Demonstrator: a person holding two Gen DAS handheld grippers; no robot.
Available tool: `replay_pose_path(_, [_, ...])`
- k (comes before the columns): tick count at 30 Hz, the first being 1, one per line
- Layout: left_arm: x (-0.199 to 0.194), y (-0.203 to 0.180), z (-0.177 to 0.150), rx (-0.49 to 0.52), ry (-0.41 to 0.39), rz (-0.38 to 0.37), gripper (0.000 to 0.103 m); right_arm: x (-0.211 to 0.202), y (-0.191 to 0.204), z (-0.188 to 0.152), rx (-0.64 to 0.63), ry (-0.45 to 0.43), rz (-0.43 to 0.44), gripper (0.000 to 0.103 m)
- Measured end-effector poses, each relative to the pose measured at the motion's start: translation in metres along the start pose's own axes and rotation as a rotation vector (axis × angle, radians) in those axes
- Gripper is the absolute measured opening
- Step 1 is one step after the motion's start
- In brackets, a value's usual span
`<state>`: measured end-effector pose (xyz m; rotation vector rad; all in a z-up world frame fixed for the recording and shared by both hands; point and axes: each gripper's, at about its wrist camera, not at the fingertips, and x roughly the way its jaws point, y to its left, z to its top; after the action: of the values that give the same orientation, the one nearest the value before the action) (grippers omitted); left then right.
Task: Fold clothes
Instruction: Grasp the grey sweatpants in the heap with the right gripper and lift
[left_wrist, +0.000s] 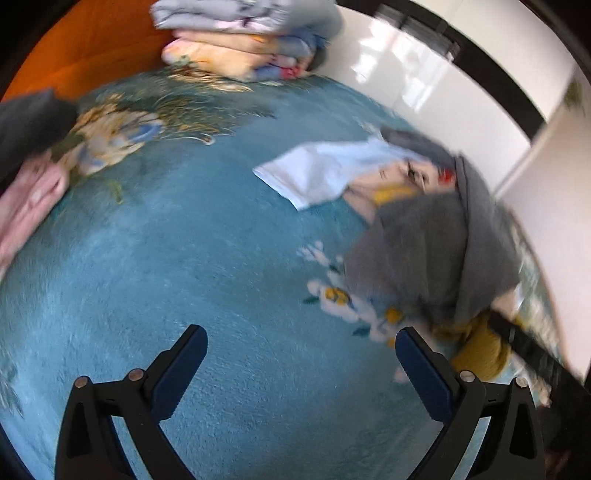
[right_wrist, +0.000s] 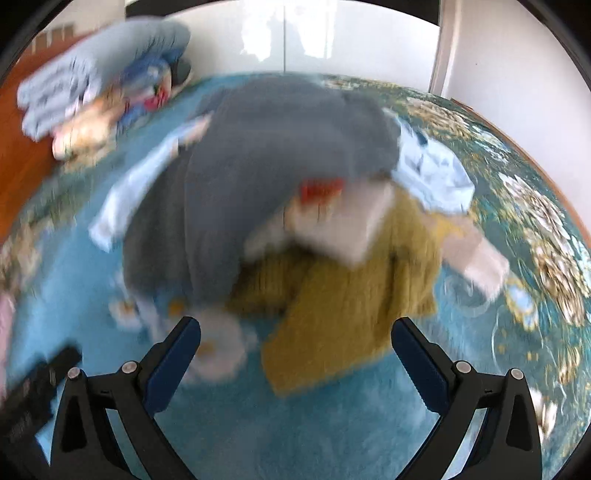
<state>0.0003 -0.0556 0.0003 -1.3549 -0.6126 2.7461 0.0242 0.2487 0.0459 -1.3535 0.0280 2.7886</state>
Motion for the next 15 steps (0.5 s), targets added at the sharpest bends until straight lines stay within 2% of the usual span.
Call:
replay_pose_path(1, [-0.003, 0.001, 0.001, 0.004, -0.012, 0.016, 0.103, 0.001, 0.01, 0.015, 0.003, -0.028, -0.011, 0.103])
replay_pose_path(5, [-0.017, 0.0, 0.0, 0.104, -0.062, 0.153, 0.103, 0.016, 0.048, 0.061, -0.028, -0.051, 0.052, 0.103])
replay_pose_path(7, [-0.025, 0.002, 0.0, 0.119, -0.082, 0.178, 0.103, 0.026, 0.068, 0.086, -0.098, -0.09, 0.014, 0.103])
replay_pose_path(9, [-0.035, 0.006, 0.0, 0.122, -0.106, 0.193, 0.103, 0.046, 0.079, 0.118, -0.11, -0.062, -0.021, 0.103])
replay_pose_path(10, [-0.041, 0.01, 0.0, 0.115, -0.129, 0.209, 0.103, 0.056, 0.083, 0.131, -0.099, -0.041, -0.046, 0.094])
replay_pose_path(11, [-0.047, 0.013, -0.001, 0.1, -0.147, 0.213, 0.103, 0.066, 0.087, 0.143, -0.086, -0.022, -0.077, 0.069])
replay_pose_path(12, [-0.051, 0.017, 0.0, 0.076, -0.155, 0.204, 0.103, 0.075, 0.088, 0.154, -0.078, 0.0, -0.123, 0.055])
replay_pose_path(13, [-0.055, 0.022, 0.0, 0.051, -0.162, 0.192, 0.103, 0.082, 0.085, 0.159, -0.058, 0.032, -0.152, 0.036])
replay_pose_path(15, [-0.062, 0.032, 0.002, -0.001, -0.166, 0.173, 0.103, 0.091, 0.072, 0.165, -0.001, 0.097, -0.155, 0.026])
